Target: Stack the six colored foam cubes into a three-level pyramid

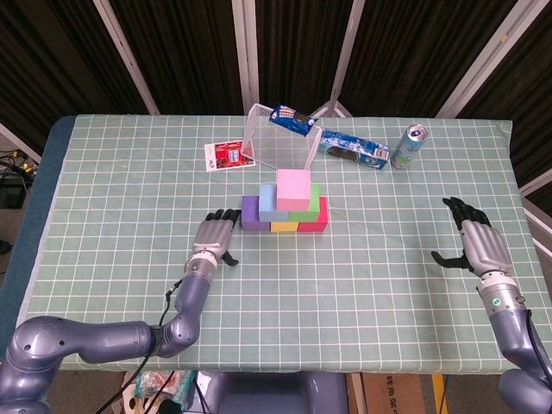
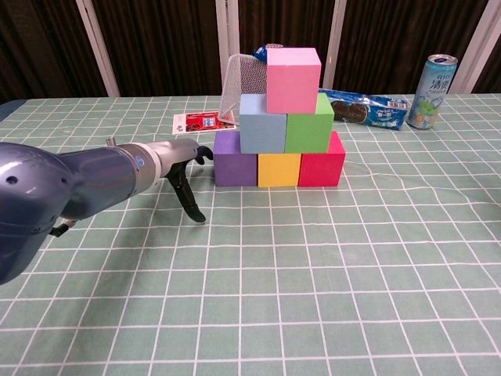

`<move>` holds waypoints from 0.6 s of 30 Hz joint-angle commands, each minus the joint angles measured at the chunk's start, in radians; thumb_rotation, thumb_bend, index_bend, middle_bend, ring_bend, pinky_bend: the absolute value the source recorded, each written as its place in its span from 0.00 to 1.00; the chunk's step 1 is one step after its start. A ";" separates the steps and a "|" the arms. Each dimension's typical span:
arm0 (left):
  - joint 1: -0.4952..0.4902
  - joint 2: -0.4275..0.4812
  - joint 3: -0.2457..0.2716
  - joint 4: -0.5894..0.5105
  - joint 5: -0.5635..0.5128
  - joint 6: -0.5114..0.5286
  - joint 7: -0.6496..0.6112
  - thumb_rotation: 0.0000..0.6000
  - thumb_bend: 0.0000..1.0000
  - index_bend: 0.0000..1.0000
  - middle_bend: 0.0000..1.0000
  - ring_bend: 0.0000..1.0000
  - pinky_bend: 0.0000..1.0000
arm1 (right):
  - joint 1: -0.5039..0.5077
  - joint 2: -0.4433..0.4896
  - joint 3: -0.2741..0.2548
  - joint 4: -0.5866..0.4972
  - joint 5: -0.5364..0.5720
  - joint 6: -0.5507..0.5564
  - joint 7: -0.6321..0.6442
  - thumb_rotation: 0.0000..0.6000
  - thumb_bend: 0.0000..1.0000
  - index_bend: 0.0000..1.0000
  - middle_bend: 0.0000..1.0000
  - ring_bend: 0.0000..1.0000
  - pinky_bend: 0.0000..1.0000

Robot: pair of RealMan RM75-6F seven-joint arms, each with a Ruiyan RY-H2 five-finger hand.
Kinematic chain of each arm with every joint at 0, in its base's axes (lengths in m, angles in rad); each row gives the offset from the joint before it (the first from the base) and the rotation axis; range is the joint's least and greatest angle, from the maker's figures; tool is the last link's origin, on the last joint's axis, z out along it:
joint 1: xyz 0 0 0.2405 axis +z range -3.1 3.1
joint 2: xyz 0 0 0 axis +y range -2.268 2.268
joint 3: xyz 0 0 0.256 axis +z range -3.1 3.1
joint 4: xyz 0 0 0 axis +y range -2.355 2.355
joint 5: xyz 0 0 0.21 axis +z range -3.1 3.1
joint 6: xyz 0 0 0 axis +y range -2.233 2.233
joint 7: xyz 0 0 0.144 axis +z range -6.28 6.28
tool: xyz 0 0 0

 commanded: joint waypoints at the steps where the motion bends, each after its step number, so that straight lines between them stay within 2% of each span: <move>1: 0.003 0.005 0.000 -0.005 0.002 0.003 -0.001 1.00 0.17 0.00 0.04 0.00 0.08 | 0.001 -0.001 0.000 0.001 0.001 -0.001 -0.001 1.00 0.29 0.00 0.00 0.00 0.00; 11: 0.040 0.064 0.013 -0.101 0.036 0.047 -0.019 1.00 0.17 0.00 0.04 0.00 0.08 | 0.000 0.000 -0.001 -0.006 -0.004 0.006 -0.003 1.00 0.29 0.00 0.00 0.00 0.00; 15: 0.079 0.122 0.028 -0.200 0.072 0.091 -0.040 1.00 0.17 0.00 0.04 0.00 0.08 | -0.001 0.001 -0.001 -0.009 -0.008 0.009 -0.005 1.00 0.29 0.00 0.00 0.00 0.00; 18: 0.132 0.193 0.044 -0.313 0.135 0.150 -0.082 1.00 0.17 0.00 0.04 0.00 0.08 | -0.002 0.001 -0.001 -0.009 -0.014 0.013 -0.004 1.00 0.29 0.00 0.00 0.00 0.00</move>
